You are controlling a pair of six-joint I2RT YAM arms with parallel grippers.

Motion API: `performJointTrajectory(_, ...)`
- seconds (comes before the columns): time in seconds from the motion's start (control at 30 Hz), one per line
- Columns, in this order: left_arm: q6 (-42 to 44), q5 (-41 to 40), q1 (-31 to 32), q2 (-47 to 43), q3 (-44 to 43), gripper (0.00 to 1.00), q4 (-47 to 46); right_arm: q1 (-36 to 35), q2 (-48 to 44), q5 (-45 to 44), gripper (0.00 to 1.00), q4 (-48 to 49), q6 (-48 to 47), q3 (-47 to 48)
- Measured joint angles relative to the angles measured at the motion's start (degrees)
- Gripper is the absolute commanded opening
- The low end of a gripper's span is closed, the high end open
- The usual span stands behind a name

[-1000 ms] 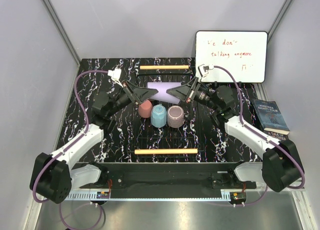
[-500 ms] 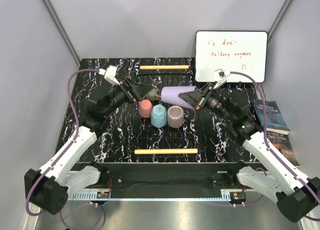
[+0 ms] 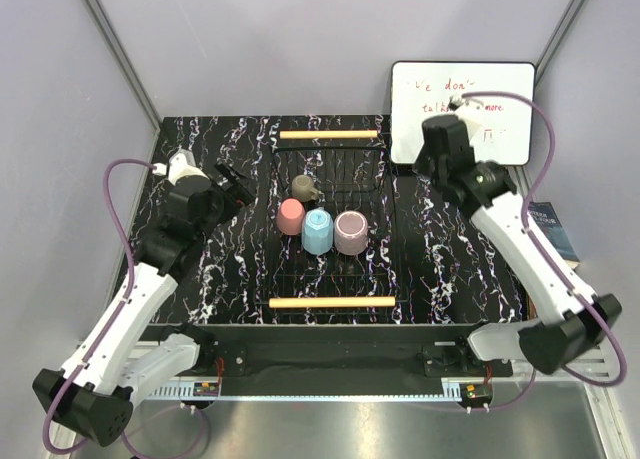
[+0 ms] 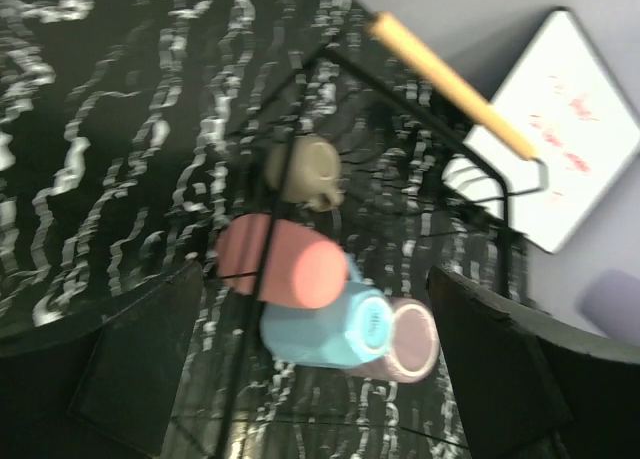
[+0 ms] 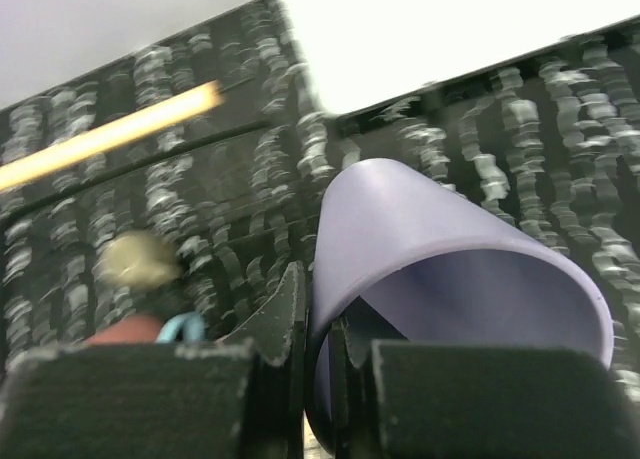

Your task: Unload the cups from the dish rack

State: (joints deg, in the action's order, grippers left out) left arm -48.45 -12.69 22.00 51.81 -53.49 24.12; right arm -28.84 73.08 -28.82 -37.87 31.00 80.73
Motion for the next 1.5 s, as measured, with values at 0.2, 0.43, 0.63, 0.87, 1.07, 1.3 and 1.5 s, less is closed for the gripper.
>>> performJointTrajectory(0.2, 0.9, -4.8, 0.0, 0.9, -0.9, 0.99, 7.2, 10.8, 12.5, -0.1, 0.00, -5.2, -2.1, 12.2)
performJointTrajectory(0.43, 1.9, -5.7, 0.0, 3.2, -0.9, 0.99, 11.3, 14.4, 28.3, 5.9, 0.00, -8.7, -1.5, 15.4)
performJointTrajectory(0.63, 2.1, -6.0, 0.0, 3.5, -0.1, 0.99, 12.4, 14.5, 36.7, 10.2, 0.00, -10.7, -1.2, 16.1)
performJointTrajectory(0.87, 2.1, -6.0, 0.0, 6.1, 1.0, 0.99, 12.7, 15.4, 41.3, 13.1, 0.00, -11.3, -1.2, 21.4)
performJointTrajectory(1.07, 2.3, -6.0, 0.0, 7.7, 1.0, 0.99, 13.3, 16.7, 46.1, 13.5, 0.00, -11.7, -1.2, 24.7)
performJointTrajectory(1.3, 2.5, -6.0, 0.0, 8.6, 1.0, 0.99, 13.6, 17.0, 49.0, 13.3, 0.07, -13.2, -2.3, 26.9)
performJointTrajectory(1.5, 2.6, -6.0, 0.0, 9.1, 1.0, 0.99, 13.7, 17.0, 49.1, 13.5, 0.38, -13.2, -2.6, 26.9)
